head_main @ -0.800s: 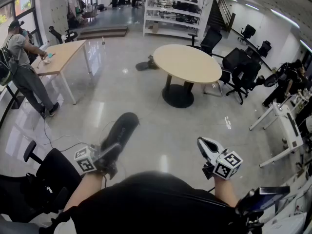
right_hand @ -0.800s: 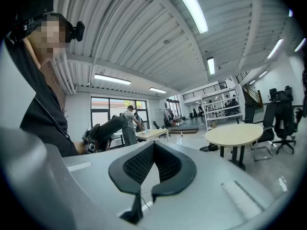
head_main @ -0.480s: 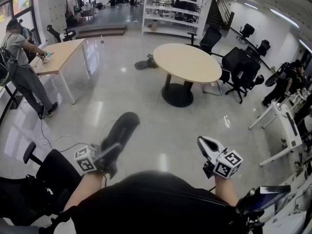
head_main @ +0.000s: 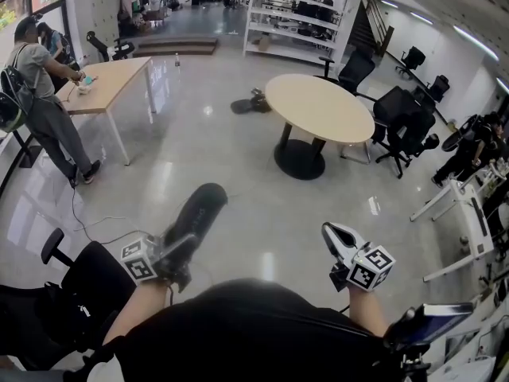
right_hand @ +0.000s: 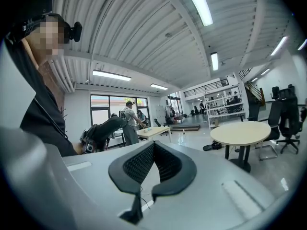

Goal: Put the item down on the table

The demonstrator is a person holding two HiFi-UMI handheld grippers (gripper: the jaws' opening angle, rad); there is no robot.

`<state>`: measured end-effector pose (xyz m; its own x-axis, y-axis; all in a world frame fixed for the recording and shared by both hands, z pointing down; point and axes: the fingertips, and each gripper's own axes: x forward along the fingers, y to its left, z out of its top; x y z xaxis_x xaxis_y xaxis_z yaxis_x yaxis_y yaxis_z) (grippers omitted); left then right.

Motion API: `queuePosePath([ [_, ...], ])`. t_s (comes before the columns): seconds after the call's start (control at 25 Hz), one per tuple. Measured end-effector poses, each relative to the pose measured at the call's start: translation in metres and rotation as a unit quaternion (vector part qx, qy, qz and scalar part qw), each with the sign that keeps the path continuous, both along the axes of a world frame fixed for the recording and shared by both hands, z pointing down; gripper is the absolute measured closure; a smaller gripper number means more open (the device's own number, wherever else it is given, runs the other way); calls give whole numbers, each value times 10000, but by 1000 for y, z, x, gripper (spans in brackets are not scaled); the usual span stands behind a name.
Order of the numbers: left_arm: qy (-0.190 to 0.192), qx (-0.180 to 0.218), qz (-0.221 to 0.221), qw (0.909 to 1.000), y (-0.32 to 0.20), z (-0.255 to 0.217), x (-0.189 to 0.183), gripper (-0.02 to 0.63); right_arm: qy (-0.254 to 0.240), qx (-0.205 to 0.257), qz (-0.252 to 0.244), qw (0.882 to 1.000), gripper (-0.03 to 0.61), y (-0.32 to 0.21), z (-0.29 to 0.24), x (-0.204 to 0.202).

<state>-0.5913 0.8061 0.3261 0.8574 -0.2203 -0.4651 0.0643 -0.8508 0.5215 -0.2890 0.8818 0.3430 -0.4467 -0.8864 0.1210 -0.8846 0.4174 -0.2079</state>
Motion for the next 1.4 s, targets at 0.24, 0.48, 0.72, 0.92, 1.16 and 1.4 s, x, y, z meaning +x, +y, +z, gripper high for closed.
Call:
queuePosePath([
  [0.24,-7,-16,-314,9995,-32,7,-60,313,28,-72,-284,9996,565,-47,6,-53],
  [0.48,-48,-96,-522,9986,-62,17,-92,314,40,-112,-577,9983,565,-94,12,-87],
  [0.72,-119,-218,-638,9977,-90,26,-79,314,-127,-216,-713,9971,565,-132,28,-71],
  [0.92,-199,-231,-852,9959,-123,32,-40,314,-396,-302,-861,9950,565,-177,48,-29],
  [1.16,-95,-22,-1206,9927,-173,12,36,314,-272,-179,-1304,9909,565,-255,35,45],
  [1.4,133,10,-1449,9894,-230,5,104,314,-260,90,-1537,9877,565,-328,13,117],
])
